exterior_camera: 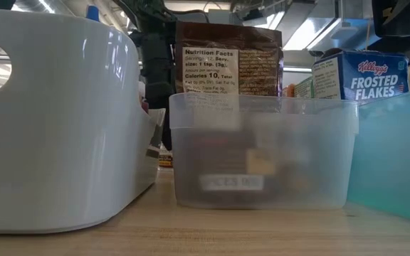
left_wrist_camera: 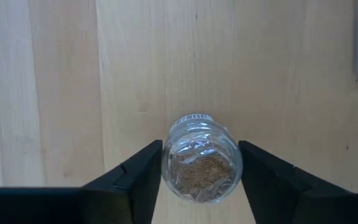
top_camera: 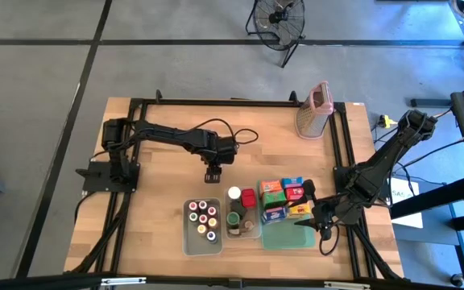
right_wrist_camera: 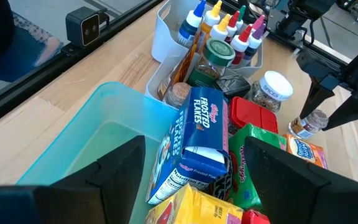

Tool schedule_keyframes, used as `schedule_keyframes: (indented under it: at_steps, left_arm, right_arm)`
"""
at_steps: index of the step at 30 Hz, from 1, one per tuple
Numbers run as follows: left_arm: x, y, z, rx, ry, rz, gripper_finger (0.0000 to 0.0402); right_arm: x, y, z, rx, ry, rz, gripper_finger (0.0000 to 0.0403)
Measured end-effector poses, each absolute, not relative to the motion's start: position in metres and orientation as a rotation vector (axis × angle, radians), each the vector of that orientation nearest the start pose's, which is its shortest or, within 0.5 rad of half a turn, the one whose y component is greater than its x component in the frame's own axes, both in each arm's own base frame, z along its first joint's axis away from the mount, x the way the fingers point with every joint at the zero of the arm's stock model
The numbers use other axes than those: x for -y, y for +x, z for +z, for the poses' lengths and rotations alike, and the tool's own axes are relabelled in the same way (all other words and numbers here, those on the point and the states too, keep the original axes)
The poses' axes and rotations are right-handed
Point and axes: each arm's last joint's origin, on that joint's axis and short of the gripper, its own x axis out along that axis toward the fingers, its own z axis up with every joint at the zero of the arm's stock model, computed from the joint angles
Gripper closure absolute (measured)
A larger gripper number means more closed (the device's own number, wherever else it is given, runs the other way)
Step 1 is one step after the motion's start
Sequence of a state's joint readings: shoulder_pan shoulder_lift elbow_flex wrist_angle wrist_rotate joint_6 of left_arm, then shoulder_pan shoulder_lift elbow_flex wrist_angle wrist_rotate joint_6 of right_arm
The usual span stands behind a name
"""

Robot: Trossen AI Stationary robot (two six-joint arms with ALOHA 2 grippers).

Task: Pick & Place Kitchen Items
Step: Put the brown seasoning bottle into the white bin

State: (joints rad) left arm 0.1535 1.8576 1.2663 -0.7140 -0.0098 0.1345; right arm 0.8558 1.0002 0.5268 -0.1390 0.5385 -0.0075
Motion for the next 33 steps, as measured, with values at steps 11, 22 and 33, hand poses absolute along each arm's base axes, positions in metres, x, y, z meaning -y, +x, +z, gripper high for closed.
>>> schedule_keyframes:
  at_steps: [11,22,33]
  left_arm:
    - [-0.054,0.351,0.177,-1.316,-0.009,0.028,0.0213]
    - [-0.048,0.349,0.179,-1.341,-0.002,0.027,0.0209]
    - [-0.027,0.351,0.235,-1.34,0.101,0.069,0.0207]
  right_arm:
    - [-0.14,0.141,0.214,-0.47,-0.403,0.307,0.0128]
    - [-0.14,0.141,0.214,-0.47,-0.403,0.307,0.0128]
    - [-0.14,0.141,0.214,-0.471,-0.403,0.309,0.0128]
